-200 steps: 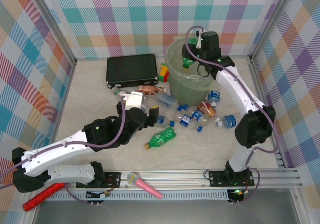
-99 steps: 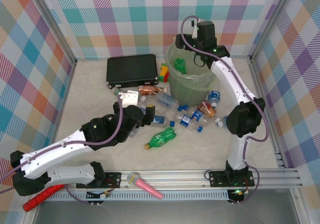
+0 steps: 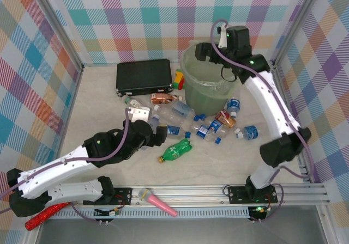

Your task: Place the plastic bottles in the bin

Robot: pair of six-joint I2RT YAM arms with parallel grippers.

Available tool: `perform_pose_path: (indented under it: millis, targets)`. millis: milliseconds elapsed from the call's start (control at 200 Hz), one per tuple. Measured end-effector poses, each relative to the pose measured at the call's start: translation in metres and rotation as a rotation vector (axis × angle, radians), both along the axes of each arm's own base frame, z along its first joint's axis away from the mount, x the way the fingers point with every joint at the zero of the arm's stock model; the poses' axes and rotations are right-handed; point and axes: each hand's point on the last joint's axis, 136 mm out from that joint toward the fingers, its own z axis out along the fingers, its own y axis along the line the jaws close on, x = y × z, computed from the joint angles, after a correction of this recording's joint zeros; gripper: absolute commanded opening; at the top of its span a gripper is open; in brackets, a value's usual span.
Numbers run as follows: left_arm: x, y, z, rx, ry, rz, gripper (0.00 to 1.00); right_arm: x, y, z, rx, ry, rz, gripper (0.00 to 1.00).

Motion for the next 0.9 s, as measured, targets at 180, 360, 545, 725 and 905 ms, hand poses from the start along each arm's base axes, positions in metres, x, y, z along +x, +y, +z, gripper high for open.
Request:
perform_pose_path:
  millis: [180,360,545,725,905]
  targets:
    - [-0.008,-0.007,-0.018,0.031,0.064,-0.054,0.96,-0.064,-0.011,0.005,0.053,0.013,0.04,0.99]
    - [-0.011,-0.015,-0.049,0.101,0.133,-0.088,0.93,-0.107,-0.013,-0.014,0.108,0.06,0.09,0.99]
    - [-0.018,-0.017,-0.098,0.207,0.235,-0.113,0.91,-0.133,-0.011,-0.038,0.148,0.126,0.127,0.99]
    - [-0.019,-0.026,-0.132,0.291,0.304,-0.135,0.85,-0.151,-0.012,-0.051,0.187,0.151,0.148,0.99]
    - [-0.019,-0.026,-0.167,0.331,0.375,-0.137,0.85,-0.168,-0.016,-0.048,0.217,0.133,0.162,0.99]
